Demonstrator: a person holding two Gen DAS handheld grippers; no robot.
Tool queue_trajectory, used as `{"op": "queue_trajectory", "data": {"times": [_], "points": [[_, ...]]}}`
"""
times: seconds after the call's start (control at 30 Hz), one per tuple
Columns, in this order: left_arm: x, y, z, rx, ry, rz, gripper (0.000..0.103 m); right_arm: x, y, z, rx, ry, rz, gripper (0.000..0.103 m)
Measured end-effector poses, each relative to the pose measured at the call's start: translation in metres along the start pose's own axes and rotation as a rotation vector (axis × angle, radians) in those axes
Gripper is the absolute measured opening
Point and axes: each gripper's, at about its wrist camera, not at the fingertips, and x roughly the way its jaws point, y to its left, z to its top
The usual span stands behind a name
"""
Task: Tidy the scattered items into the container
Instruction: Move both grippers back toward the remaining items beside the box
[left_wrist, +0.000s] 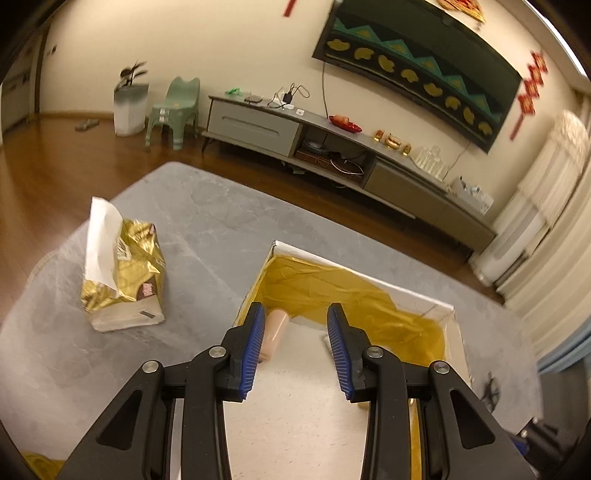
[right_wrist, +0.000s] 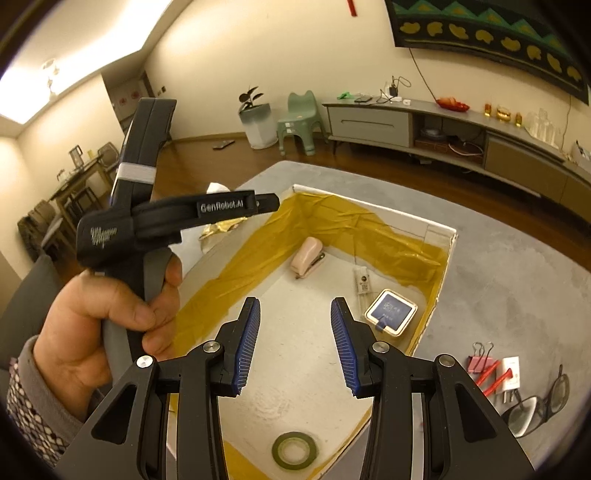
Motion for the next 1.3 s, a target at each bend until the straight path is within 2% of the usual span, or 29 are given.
{"op": "queue_trajectory", "data": {"times": [0.2, 0.5, 0.7, 0.93, 1.07, 1.3], "points": [[-0.019, -0.014, -0.005, 0.064, -0.030, 0.033, 0.037, -0.015, -0.003, -0.015, 0.019, 0.002, -0.001, 0.043], [-0.057, -0.055, -0.022, 0.168, -0.070, 0.013, 0.037, -0.063, -0.007, -0.034, 0.023, -0.043, 0.007, 0.043], [-0.084, -0.096, -0.044, 0.280, -0.089, -0.029, 0.037, -0.093, -0.026, -0.059, 0.093, -0.058, 0.018, 0.043], [-0.108, -0.146, -0.068, 0.374, -0.092, -0.128, 0.037, -0.123, -0.056, -0.089, 0.151, -0.059, -0.018, 0.043], [-0.108, -0.178, -0.084, 0.439, -0.071, -0.153, 0.037, -0.136, -0.073, -0.105, 0.166, -0.048, -0.047, 0.043], [-0.098, -0.223, -0.107, 0.497, -0.024, -0.196, 0.037, -0.155, -0.103, -0.126, 0.198, -0.034, -0.096, 0.043]]}}
